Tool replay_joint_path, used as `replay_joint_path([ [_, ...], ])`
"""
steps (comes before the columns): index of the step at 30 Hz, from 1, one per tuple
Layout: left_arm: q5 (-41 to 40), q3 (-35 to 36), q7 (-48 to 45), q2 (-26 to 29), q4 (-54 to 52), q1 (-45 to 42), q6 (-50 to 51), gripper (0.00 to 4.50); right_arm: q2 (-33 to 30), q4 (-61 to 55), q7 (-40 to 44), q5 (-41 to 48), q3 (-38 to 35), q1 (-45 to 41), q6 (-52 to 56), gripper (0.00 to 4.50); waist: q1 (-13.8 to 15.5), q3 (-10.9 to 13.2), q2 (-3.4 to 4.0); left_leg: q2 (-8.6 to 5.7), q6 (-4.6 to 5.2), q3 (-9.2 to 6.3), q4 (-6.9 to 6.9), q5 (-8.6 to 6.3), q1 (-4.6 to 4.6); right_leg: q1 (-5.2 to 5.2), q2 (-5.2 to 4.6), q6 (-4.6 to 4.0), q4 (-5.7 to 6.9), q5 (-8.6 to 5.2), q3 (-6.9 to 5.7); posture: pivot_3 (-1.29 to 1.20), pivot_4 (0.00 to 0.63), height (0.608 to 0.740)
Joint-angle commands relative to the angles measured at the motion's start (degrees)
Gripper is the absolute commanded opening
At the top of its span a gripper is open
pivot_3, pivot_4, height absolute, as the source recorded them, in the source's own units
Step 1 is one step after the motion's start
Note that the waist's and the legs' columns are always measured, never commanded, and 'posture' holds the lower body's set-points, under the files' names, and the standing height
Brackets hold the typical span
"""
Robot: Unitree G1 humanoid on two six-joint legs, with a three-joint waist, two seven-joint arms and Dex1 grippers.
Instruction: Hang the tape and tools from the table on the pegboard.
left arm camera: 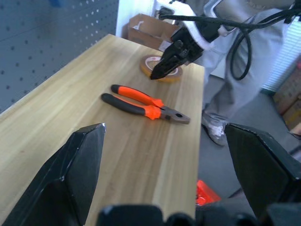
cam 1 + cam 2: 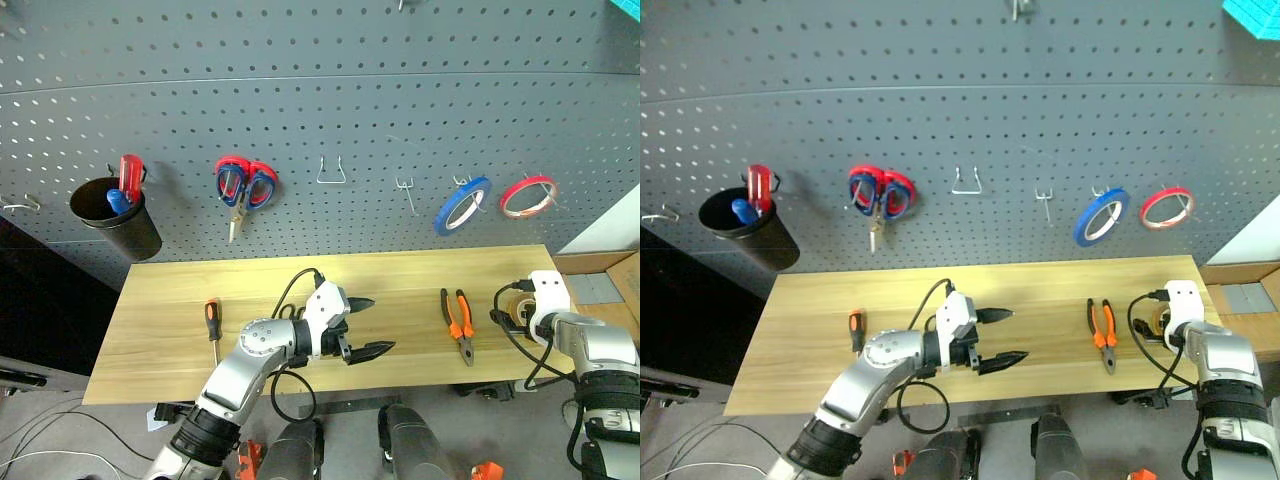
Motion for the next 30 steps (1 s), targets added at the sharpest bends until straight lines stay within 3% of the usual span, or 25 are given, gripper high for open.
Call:
replay_joint_path([
  [1,-1.59,0.89,0.46,0.85,-5.25,1.22,1.81,4.31,0.78,1.04,-3.30,0.61,-3.45,0.66,-2.34,4.50,0.11,0.00,0.00,0.00,0.00,-0.01,0.04,0.00,-0.02,0.00,0.00,0.00,0.00,0.00,-0.01,-0.16,0.262,0.740],
  [11,-2.99,1.39,1.79,2.56,-11.34,3.49,6.05,4.31,6.48,0.49,-12.28,0.97,-5.66,-0.62,2.24,4.50,0.09,-0.04,0.07,0.02,0.00,-0.05,0.45,-0.01,-0.17,0.00,0.07,0.00,0.08,0.10,-0.02,-0.16,0.234,0.740],
  [15,-2.48,0.81,1.98,2.45,-11.65,3.03,6.27,4.31,7.05,10.03,-18.18,-0.96,-5.69,-6.85,4.13,4.50,-0.01,-0.04,0.07,0.01,0.01,0.04,0.53,-0.01,-0.18,0.01,0.09,0.07,0.01,0.35,0.03,-0.15,0.232,0.740],
  [21,-2.97,2.20,1.88,3.32,-11.32,1.93,6.45,4.31,6.69,15.41,-19.59,2.42,-10.88,-9.98,2.70,4.50,0.24,-0.03,0.04,0.02,0.05,0.01,0.60,0.03,-0.19,0.06,0.13,0.08,0.00,0.47,0.01,-0.14,0.249,0.740],
  [30,-2.92,3.79,1.16,3.34,-6.78,-1.71,4.52,4.34,6.48,13.80,-19.97,3.19,-10.86,-10.42,2.76,1.44,0.09,-0.03,0.05,0.04,0.06,0.04,0.58,0.02,-0.22,0.02,0.13,0.11,-0.02,0.51,0.01,-0.16,0.243,0.740],
])
